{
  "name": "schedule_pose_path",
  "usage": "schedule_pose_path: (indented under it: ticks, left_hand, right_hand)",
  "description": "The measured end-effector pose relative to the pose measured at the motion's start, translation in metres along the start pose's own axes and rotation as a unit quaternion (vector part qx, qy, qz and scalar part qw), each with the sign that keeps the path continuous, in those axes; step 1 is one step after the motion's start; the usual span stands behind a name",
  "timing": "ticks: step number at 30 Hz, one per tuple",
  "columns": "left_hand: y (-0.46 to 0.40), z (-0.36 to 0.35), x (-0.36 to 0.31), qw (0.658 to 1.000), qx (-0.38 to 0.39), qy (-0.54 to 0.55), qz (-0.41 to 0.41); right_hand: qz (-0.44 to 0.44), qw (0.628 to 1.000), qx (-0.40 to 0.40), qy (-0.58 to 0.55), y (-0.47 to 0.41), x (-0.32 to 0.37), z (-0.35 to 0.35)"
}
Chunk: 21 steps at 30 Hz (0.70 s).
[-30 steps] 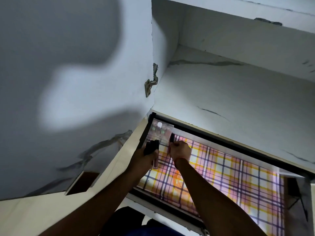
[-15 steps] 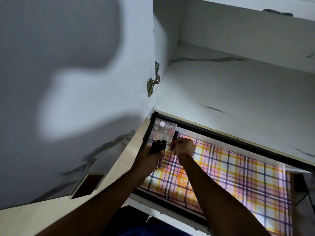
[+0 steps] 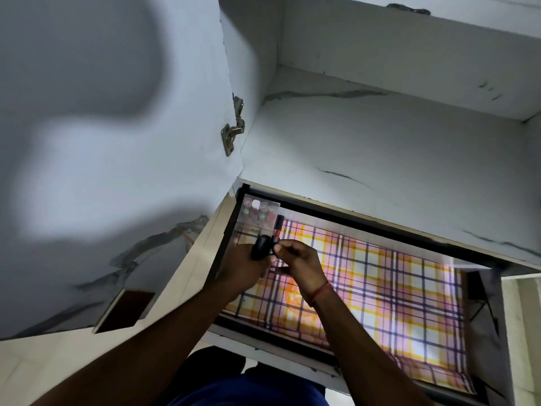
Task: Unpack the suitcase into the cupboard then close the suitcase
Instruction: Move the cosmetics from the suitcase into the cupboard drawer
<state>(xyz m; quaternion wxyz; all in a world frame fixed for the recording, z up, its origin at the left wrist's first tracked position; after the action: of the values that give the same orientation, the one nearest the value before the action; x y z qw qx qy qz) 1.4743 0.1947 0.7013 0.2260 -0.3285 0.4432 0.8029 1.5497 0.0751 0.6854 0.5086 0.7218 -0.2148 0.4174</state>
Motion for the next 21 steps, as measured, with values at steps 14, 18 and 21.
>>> schedule_pose_path:
  ticks: [14, 18, 21]
  left_hand:
    - [0.009, -0.002, 0.025, 0.977, 0.017, 0.174, 0.122]
    - [0.016, 0.004, 0.026, 0.977, 0.033, 0.187, 0.099]
    - [0.018, 0.008, 0.025, 0.982, 0.036, 0.171, 0.077]
  right_hand:
    - [-0.004, 0.936, -0.240, 0.258, -0.071, -0.011, 0.040]
    - [-0.003, 0.923, -0.255, 0.286, -0.076, -0.006, 0.032]
    - [0.001, 0.920, -0.253, 0.300, -0.079, -0.008, 0.028]
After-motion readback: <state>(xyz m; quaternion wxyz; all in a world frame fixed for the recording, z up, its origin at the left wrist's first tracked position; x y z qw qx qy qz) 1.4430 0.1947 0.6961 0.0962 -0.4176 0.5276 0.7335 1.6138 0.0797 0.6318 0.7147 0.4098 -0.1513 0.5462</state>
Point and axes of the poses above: each hand's wrist, its own y-axis away from the middle knuckle, its own z-axis out of the back of the hand, x = y × z, the point moved 7 cm from there along -y, towards the middle knuckle, and after that the axes turned 5 degrees about -x, right-handed, at the moved point
